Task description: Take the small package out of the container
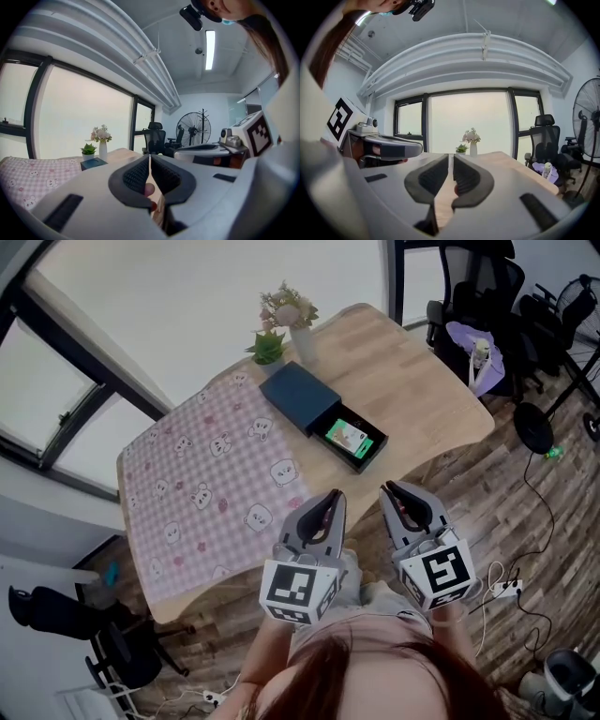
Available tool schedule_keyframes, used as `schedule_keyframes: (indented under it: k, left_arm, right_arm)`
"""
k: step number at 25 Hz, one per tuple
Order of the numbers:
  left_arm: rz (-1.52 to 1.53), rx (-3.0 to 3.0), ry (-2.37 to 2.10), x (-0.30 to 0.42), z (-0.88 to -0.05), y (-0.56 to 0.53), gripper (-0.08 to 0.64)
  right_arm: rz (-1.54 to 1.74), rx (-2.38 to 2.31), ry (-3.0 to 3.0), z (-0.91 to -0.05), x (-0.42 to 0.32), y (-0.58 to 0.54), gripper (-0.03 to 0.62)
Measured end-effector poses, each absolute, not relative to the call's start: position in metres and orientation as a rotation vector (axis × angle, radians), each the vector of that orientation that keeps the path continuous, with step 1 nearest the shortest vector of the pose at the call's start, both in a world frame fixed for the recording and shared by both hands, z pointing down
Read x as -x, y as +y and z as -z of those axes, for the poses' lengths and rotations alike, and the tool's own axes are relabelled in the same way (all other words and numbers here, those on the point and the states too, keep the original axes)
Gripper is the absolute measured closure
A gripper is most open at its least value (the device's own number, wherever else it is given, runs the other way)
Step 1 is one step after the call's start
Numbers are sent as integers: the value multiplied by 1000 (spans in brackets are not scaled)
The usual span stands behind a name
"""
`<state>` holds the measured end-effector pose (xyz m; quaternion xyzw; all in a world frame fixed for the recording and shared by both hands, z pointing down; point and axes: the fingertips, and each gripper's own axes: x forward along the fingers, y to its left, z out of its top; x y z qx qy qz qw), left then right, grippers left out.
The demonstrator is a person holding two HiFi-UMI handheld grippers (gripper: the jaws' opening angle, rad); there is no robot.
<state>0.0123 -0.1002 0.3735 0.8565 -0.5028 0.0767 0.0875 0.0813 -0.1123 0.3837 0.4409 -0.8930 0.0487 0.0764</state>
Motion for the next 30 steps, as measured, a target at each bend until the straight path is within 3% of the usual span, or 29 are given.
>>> schedule_keyframes:
  k: [30]
  left_arm:
    - [-271, -2562, -1384, 36, -412, -229, 543]
  right_arm:
    - [-248, -1196, -2478, -464, -37, -238, 492]
